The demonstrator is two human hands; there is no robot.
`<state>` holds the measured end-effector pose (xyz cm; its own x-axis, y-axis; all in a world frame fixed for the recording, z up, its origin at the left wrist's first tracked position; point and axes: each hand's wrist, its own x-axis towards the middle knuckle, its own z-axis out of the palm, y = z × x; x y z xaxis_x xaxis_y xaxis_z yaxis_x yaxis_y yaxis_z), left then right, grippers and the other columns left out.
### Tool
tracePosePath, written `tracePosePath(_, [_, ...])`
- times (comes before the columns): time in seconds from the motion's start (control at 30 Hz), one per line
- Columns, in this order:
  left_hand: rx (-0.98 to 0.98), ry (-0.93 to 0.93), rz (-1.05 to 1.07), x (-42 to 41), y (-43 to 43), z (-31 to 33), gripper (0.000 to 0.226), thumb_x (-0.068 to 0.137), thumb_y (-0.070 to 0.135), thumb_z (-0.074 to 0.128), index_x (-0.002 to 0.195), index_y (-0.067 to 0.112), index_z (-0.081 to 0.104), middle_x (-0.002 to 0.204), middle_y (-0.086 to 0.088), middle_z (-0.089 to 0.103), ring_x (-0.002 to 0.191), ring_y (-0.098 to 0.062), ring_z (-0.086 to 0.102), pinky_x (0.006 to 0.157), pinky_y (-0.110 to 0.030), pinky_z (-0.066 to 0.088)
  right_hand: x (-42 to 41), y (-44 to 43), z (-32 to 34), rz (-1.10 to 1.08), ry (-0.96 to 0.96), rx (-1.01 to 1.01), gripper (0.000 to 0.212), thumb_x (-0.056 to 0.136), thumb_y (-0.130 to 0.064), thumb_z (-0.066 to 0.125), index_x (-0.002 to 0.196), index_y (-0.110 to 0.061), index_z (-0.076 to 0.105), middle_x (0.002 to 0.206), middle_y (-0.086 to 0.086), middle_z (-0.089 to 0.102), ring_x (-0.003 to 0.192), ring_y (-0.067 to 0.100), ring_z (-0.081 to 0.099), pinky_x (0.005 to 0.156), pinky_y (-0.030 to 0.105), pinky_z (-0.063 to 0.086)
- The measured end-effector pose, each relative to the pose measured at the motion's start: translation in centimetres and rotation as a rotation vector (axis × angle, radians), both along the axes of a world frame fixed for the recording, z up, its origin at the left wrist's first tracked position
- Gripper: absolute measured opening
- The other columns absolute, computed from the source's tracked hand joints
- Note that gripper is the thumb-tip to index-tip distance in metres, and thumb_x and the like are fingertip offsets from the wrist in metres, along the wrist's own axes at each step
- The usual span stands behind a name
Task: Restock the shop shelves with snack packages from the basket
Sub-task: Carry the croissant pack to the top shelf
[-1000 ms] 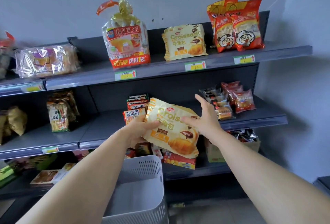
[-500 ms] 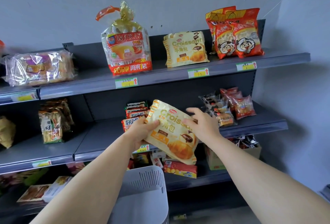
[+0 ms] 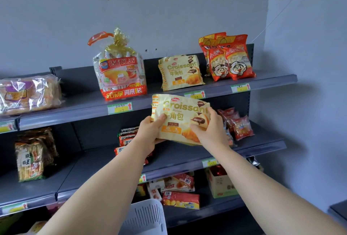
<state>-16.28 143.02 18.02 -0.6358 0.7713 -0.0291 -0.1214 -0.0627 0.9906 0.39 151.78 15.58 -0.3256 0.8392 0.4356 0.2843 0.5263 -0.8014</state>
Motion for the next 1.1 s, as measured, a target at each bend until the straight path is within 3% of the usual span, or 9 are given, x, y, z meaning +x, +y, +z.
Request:
tracePosePath(0.2, [0.117, -0.045, 0.033, 0.9, 4.3, 4.8, 0.036, 0.094, 0.031, 0.063, 0.125, 0.015, 0.053, 0.11, -0.006, 0.072, 0.096, -0.025, 0.071, 0.078, -0.046, 0.06, -0.5, 4.1, 5.1, 0.045, 0.013, 0.187, 0.109, 0.069, -0.048, 0.082, 0.153, -0.029, 0.015, 0.155, -0.004, 0.025, 0.138, 0.018, 0.035, 0.109, 0.047, 0.04])
tracePosePath(0.33, [0.169, -0.01, 0.041, 0.9, 8.2, 7.9, 0.034, 0.095, 0.026, 0.063, 0.123, 0.016, 0.048, 0.113, -0.006, 0.068, 0.096, -0.025, 0.07, 0.08, -0.049, 0.06, -1.1, 8.8, 8.5, 0.079, -0.051, 0.301, 0.119, 0.069, -0.042, 0.085, 0.155, -0.027, 0.004, 0.163, -0.005, 0.004, 0.147, 0.017, 0.019, 0.114, 0.04, 0.029])
tracePosePath(0.47, [0.164, 0.115, 0.086, 0.0, 13.1, 9.8, 0.038, 0.093, 0.024, 0.065, 0.126, 0.015, 0.048, 0.113, -0.005, 0.069, 0.097, -0.023, 0.07, 0.086, -0.048, 0.058, -2.3, 14.3, 10.9, 0.043, -0.085, 0.38, 0.12, 0.071, -0.043, 0.083, 0.157, -0.025, 0.0, 0.165, -0.003, -0.003, 0.151, 0.016, 0.005, 0.117, 0.041, 0.025])
tracePosePath(0.53, [0.164, 0.181, 0.113, -0.6, 15.6, 10.5, 0.038, 0.094, 0.027, 0.065, 0.127, 0.017, 0.049, 0.111, -0.002, 0.069, 0.096, -0.019, 0.069, 0.085, -0.041, 0.059, -3.2, 17.0, 11.6, 0.046, -0.082, 0.364, 0.118, 0.073, -0.042, 0.082, 0.157, -0.025, 0.001, 0.165, -0.002, -0.003, 0.151, 0.017, 0.007, 0.117, 0.041, 0.028])
tracePosePath(0.6, [0.083, 0.336, 0.164, -1.2, 17.5, 10.9, 0.043, 0.093, 0.039, 0.064, 0.128, 0.022, 0.047, 0.112, 0.003, 0.067, 0.097, -0.014, 0.066, 0.082, -0.031, 0.056, -4.1, 19.6, 11.6, 0.045, -0.063, 0.34, 0.112, 0.075, -0.037, 0.082, 0.157, -0.024, 0.007, 0.165, 0.0, 0.002, 0.149, 0.018, 0.015, 0.114, 0.042, 0.034])
tracePosePath(0.67, [-0.184, 0.606, 0.251, -2.4, 19.2, 10.4, 0.069, 0.08, 0.062, 0.06, 0.137, 0.029, 0.039, 0.121, 0.003, 0.063, 0.111, -0.021, 0.06, 0.094, -0.04, 0.05, -5.0, 21.9, 11.1, 0.031, -0.104, 0.341, 0.102, 0.079, -0.036, 0.079, 0.156, -0.026, 0.012, 0.164, 0.0, 0.006, 0.147, 0.02, 0.021, 0.111, 0.041, 0.037])
tracePosePath(0.77, [-0.456, 0.787, 0.371, -3.8, 21.1, 9.0, 0.081, 0.084, 0.059, 0.059, 0.149, 0.023, 0.024, 0.135, -0.002, 0.055, 0.122, -0.031, 0.053, 0.103, -0.049, 0.042, -6.4, 24.4, 9.5, 0.039, -0.233, 0.375, 0.077, 0.09, -0.041, 0.065, 0.154, -0.033, 0.022, 0.164, -0.002, 0.008, 0.147, 0.021, 0.021, 0.109, 0.041, 0.036])
tracePosePath(0.93, [-0.572, 0.922, 0.382, -4.4, 22.9, 8.0, 0.065, 0.098, 0.055, 0.041, 0.153, 0.025, 0.02, 0.126, -0.007, 0.061, 0.108, -0.03, 0.06, 0.081, -0.036, 0.047, -8.7, 26.6, 6.9, 0.031, -0.279, 0.401, 0.07, 0.098, -0.032, 0.055, 0.154, -0.036, 0.014, 0.164, 0.003, -0.003, 0.146, 0.027, 0.024, 0.112, 0.043, 0.037])
tracePosePath(1.1, [-0.619, 0.99, 0.389, -4.4, 22.9, 7.9, 0.067, 0.098, 0.058, 0.036, 0.155, 0.031, 0.012, 0.112, -0.004, 0.064, 0.084, -0.023, 0.056, 0.066, -0.033, 0.042, -8.8, 26.9, 5.5, 0.004, -0.296, 0.486, 0.062, 0.103, -0.034, 0.038, 0.156, -0.033, 0.006, 0.164, 0.007, -0.008, 0.151, 0.026, 0.007, 0.118, 0.043, 0.02])
